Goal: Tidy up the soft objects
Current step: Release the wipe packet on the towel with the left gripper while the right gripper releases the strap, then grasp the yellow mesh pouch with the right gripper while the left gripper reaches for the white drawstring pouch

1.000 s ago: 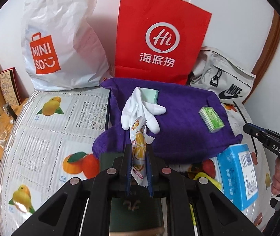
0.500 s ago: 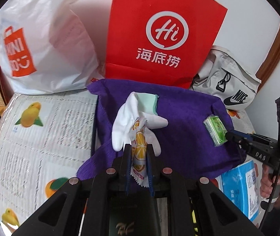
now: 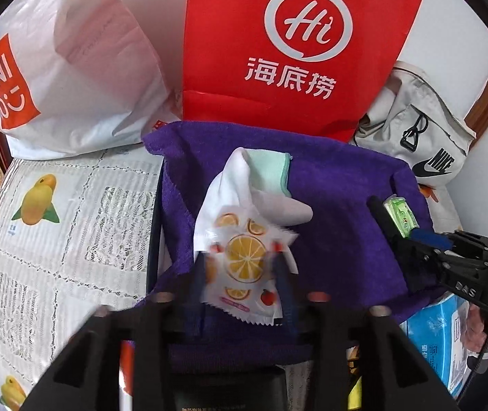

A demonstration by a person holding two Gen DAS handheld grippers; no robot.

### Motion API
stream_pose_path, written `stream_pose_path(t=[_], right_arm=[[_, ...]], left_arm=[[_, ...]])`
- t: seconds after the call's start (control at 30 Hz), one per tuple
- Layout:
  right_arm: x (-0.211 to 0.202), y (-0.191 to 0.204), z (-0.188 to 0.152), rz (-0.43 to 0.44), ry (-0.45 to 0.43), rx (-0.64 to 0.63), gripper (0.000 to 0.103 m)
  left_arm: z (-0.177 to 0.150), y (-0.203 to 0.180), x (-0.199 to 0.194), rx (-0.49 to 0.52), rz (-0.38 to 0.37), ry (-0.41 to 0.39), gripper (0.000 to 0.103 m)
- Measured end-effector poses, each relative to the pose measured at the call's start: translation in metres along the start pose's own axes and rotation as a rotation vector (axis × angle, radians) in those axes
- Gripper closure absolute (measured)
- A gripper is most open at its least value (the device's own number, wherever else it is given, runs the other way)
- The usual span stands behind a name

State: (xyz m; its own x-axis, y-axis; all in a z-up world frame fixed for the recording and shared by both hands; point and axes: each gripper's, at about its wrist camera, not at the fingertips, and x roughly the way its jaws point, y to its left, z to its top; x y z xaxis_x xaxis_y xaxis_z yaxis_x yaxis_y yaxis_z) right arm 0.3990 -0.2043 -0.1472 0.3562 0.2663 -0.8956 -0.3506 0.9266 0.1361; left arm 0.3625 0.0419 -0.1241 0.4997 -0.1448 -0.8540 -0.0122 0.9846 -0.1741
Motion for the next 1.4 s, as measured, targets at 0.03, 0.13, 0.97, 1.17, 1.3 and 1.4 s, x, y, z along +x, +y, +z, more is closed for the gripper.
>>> stream_pose_path(t=[0.03,0.13,0.97,1.17,1.3,1.4], right_arm=[[-0.002,0.000,0.000,-0.001,-0.011,0.000,0.053],[-0.012,0.002,-0.004,-0.007,-0.038,0.009,0.047],[-0.041,0.113,-0.101,-0.030,0.021,-0.164,0.059],[-0.024,0.117,-0.106,-0.114,0.050,-0.204,0.073],[-0.030,0.113,-0.106,-0.083,0.021,-0.159,0.088],[-0.048,0.112,-0.109,-0.051,-0.033,-0.100,0.089]], left_arm=[[0.000,0.001,-0.002,-0.004,0.004,-0.009,0.049],[-0.001,0.004,-0.007,-0.013,0.010,-0.020,0.047],[-0.067,0.043,-0.084,-0.067,-0.041,-0.068,0.041],[-0.080,0.047,-0.091,-0.064,-0.055,-0.070,0.041],[-0.086,0.048,-0.096,-0.060,-0.066,-0.072,0.041],[-0.092,0.048,-0.102,-0.060,-0.066,-0.073,0.041]])
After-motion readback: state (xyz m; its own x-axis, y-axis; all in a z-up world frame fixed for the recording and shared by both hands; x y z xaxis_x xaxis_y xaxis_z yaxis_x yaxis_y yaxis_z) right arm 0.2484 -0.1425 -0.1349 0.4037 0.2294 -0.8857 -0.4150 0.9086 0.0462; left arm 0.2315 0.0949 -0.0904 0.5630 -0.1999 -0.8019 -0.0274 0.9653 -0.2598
